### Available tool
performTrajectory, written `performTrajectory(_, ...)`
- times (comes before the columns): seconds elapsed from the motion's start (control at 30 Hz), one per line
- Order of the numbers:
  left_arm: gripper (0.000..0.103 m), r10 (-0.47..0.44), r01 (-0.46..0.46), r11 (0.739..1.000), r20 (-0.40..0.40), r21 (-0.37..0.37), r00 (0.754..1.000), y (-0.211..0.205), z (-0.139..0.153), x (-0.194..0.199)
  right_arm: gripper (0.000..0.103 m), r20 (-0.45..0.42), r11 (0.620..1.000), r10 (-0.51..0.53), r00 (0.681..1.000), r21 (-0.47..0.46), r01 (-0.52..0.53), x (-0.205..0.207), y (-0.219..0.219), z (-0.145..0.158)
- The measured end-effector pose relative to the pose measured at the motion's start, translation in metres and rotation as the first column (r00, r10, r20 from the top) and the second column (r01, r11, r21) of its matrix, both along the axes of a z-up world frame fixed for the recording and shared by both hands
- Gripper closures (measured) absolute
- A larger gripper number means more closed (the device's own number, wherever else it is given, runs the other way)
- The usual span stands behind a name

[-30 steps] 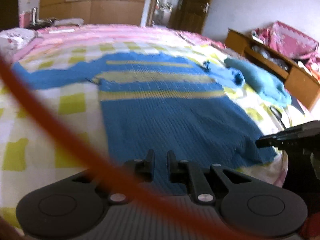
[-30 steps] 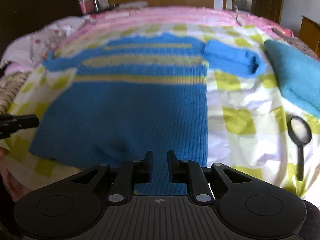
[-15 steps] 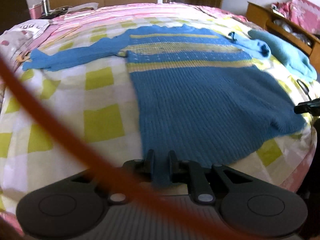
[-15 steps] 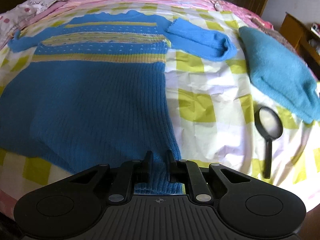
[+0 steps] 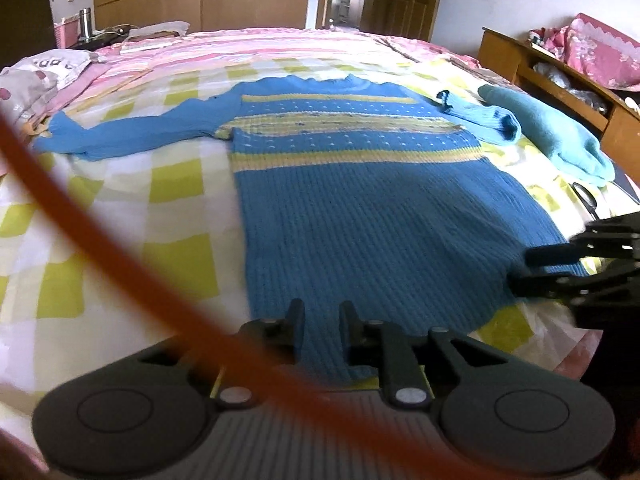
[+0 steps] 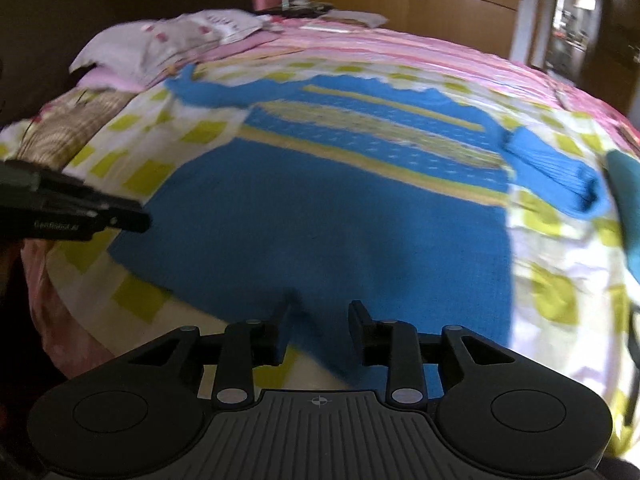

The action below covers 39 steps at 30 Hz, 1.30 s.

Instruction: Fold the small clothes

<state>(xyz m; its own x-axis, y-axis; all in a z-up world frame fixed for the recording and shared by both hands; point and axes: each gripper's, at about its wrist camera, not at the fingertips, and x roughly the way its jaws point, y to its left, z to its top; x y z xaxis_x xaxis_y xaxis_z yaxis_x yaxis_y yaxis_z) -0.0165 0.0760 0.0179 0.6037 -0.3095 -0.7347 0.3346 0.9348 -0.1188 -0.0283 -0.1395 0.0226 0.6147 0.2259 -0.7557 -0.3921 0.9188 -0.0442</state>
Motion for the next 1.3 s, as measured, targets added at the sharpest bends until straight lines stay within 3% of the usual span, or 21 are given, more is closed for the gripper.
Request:
performTrajectory(0.1, 0.076, -0.015, 0.015, 0.999, 0.01, 0.03, 1.0, -0.006, -0.001, 0.0, 0.074, 0.0, 0.999, -0.022, 1.0, -0.03, 0.022, 0.009, 0.004, -0.007)
performTrajectory(0.17, 0.076, -0.029, 0.029, 0.999, 0.016, 0.045, 0.999, -0.007, 0.0, 0.001, 0.098, -0.058, 0.998, -0.045, 0.997, 0.043, 0.048, 0.015, -0.003, -0.006)
performTrajectory(0.27, 0.075, -0.038, 0.036, 0.998, 0.024, 0.051, 0.999, -0.006, 0.002, 0.002, 0.1, -0.135, 0.981, -0.057, 0.989, 0.174, 0.08, 0.019, -0.022, 0.001)
performTrajectory(0.47, 0.072, -0.031, 0.03, 0.998, 0.018, 0.058, 0.999, -0.003, 0.001, 0.006, 0.101, -0.213, 0.944, -0.053, 0.976, 0.309, 0.119, 0.024, -0.055, 0.011)
performTrajectory(0.53, 0.071, -0.04, 0.04, 0.996, 0.009, 0.078, 0.999, -0.005, -0.002, 0.006, 0.095, -0.249, 0.959, -0.015, 0.968, 0.27, 0.084, 0.026, -0.053, 0.006)
performTrajectory(0.63, 0.069, -0.042, 0.042, 0.995, -0.009, 0.096, 0.999, -0.006, -0.006, 0.005, 0.091, -0.213, 0.98, -0.018, 0.977, 0.191, 0.059, 0.017, -0.046, 0.005)
performTrajectory(0.83, 0.069, -0.017, 0.017, 0.999, -0.006, 0.029, 1.0, -0.005, -0.003, 0.007, 0.091, -0.151, 0.945, -0.008, 0.988, 0.322, 0.057, 0.017, -0.043, 0.013)
performTrajectory(0.93, 0.069, -0.019, 0.019, 0.999, 0.004, 0.033, 1.0, -0.012, -0.004, 0.009, 0.091, -0.151, 0.951, -0.031, 0.988, 0.299, 0.076, 0.027, -0.036, 0.002)
performTrajectory(1.07, 0.069, -0.017, 0.019, 0.998, -0.03, 0.067, 0.999, -0.012, -0.013, 0.01, 0.091, -0.244, 0.973, -0.023, 0.97, 0.216, 0.078, 0.03, -0.033, -0.017)
performTrajectory(1.17, 0.068, -0.015, 0.018, 0.996, -0.032, 0.087, 0.999, -0.01, -0.011, 0.008, 0.091, -0.232, 0.976, -0.001, 0.973, 0.213, 0.052, 0.019, -0.037, -0.016)
performTrajectory(1.3, 0.068, -0.018, 0.019, 0.996, -0.015, 0.092, 1.0, -0.013, -0.003, 0.008, 0.091, -0.208, 0.954, -0.034, 0.978, 0.286, 0.094, 0.017, -0.049, -0.007)
